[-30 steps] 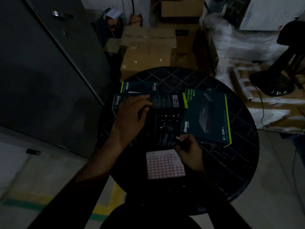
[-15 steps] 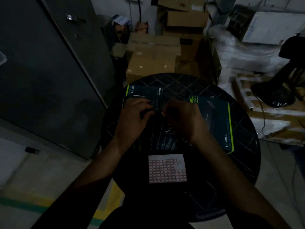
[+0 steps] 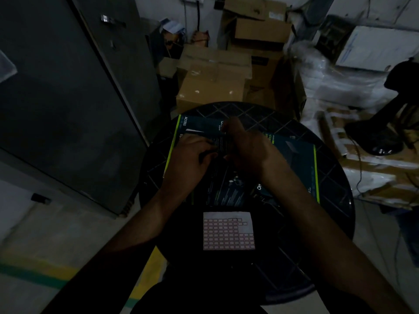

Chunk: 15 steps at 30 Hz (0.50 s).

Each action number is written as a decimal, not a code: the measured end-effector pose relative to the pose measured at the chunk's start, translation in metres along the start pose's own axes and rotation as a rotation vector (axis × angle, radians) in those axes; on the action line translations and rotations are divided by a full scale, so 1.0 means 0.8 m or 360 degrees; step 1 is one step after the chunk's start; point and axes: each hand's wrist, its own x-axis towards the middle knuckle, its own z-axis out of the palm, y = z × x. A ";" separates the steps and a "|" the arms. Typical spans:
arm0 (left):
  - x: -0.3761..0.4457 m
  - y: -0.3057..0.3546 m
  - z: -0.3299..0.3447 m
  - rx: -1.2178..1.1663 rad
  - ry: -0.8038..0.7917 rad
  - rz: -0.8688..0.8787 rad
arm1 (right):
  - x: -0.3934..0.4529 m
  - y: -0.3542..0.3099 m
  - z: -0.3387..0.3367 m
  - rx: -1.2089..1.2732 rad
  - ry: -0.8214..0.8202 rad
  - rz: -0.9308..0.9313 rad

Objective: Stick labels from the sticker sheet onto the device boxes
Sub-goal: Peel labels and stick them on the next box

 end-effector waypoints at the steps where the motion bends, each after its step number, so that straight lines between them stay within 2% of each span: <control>1: 0.000 -0.001 0.000 0.0003 -0.0001 0.0002 | 0.001 -0.003 -0.002 -0.0018 -0.0015 -0.0008; 9: -0.001 0.000 0.001 -0.0022 -0.0010 0.0008 | 0.008 -0.025 -0.011 -0.0465 -0.0052 -0.0235; 15: -0.001 0.001 -0.001 -0.0029 -0.0021 -0.0047 | 0.012 -0.031 -0.011 -0.0592 -0.0028 -0.0347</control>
